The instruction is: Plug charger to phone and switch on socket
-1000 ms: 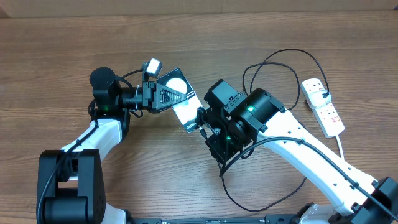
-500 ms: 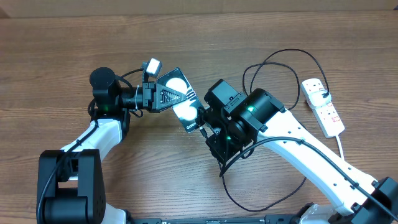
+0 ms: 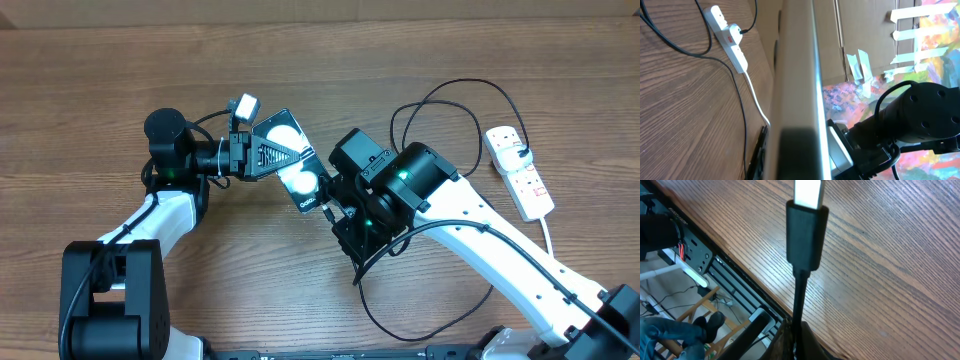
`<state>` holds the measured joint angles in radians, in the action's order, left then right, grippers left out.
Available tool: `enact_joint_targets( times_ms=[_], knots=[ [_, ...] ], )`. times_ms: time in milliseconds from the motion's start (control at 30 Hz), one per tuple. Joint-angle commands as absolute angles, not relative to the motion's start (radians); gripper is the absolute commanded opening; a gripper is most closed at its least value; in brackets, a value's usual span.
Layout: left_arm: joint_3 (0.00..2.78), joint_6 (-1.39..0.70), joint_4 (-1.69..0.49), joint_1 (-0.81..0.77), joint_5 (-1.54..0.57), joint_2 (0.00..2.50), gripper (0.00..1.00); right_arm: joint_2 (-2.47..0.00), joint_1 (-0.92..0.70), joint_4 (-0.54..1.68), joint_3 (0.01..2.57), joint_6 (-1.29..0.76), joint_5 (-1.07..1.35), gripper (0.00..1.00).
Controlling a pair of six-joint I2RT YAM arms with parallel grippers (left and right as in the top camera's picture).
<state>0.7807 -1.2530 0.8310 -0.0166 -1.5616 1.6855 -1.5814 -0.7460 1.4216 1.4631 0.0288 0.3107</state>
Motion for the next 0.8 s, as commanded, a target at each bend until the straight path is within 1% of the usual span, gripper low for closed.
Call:
enact_joint_targets(
  times_ms=[0,333,767],
  knots=[
    [0.809,-1.226,0.835,-0.020,-1.582,1.689,0.04,-1.581,-0.747,1.411,1.462,0.027,0.319,0.04],
    [0.809,-1.226,0.835,-0.020,-1.582,1.689,0.04,-1.581,-0.747,1.392,1.462,0.027,0.319,0.04],
    [0.809,-1.215,0.835,-0.020,-1.582,1.689,0.04,-1.581,-0.747,1.419,1.462,0.027,0.331,0.04]
  ],
)
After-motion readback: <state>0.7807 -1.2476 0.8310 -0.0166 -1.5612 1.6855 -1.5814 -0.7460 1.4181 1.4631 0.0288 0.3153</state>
